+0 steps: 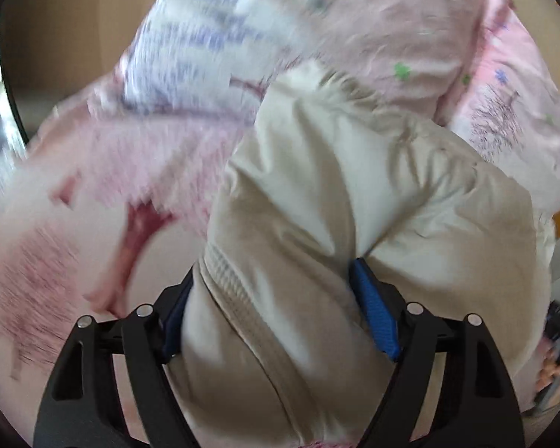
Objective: Fold large clothes
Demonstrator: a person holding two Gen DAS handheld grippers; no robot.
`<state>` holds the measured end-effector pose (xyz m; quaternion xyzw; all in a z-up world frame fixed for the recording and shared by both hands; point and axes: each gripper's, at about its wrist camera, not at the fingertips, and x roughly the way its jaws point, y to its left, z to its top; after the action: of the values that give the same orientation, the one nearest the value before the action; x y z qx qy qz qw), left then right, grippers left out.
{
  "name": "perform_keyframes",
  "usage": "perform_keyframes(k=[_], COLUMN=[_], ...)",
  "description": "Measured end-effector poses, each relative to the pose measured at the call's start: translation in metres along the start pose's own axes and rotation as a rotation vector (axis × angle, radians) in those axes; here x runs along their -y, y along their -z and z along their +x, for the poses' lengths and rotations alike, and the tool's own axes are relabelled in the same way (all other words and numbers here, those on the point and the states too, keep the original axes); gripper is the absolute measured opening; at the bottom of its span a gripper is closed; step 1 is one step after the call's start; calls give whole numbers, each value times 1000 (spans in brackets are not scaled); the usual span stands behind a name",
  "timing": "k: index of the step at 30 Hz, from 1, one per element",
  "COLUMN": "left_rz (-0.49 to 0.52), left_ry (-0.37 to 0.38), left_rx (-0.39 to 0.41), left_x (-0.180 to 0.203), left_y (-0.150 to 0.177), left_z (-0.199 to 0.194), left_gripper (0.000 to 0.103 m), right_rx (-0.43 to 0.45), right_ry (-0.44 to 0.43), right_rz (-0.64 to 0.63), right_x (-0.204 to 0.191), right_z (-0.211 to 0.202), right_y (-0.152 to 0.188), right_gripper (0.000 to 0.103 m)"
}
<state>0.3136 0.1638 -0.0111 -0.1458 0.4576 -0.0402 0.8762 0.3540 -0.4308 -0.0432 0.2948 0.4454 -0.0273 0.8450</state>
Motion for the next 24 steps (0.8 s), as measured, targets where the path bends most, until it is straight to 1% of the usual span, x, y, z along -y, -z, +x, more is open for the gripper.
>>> perform_keyframes(k=[3,5,6,7,8,9,11,12,15,18,22,24], left_rz=[-40,-85,-121,-143,-159,-185,-231,-262,-349,-416,-445,-452], left_ry=[38,92,125,142,158,179,205,221,275,323,337,345], left_rx=[10,22,43,60,72,86,96,100,88,66,49,41], left_x=[-5,-13,-21,-26,-31,-39,-50,-56,-67,-72,-64,-60], left_y=[-1,2,5,8,11,16,26,33,49,61,70,71], left_z=[-2,-12,-23,-30,-36,-46,-55,-60,-62,-58,-52,-48], left_gripper=[78,76,76,77,77,77,80,80,81,81,81,81], right_rx=[5,28,63,92,115,143,151,139,79,33,-26,-39], right_ry=[-1,-37,-62,-77,-85,-91,-114,-140,-220,-262,-297,-308], right_rz=[-23,-8,8,16,22,30,67,115,248,333,405,440], right_x=[-3,-2,1,1,4,6,12,20,39,49,50,53], right_z=[-4,-19,-32,-42,-50,-60,-69,-70,-63,-53,-39,-31], right_y=[-2,3,7,12,17,21,25,27,33,39,46,49], right_gripper=[29,37,54,67,73,74,77,79,79,79,79,79])
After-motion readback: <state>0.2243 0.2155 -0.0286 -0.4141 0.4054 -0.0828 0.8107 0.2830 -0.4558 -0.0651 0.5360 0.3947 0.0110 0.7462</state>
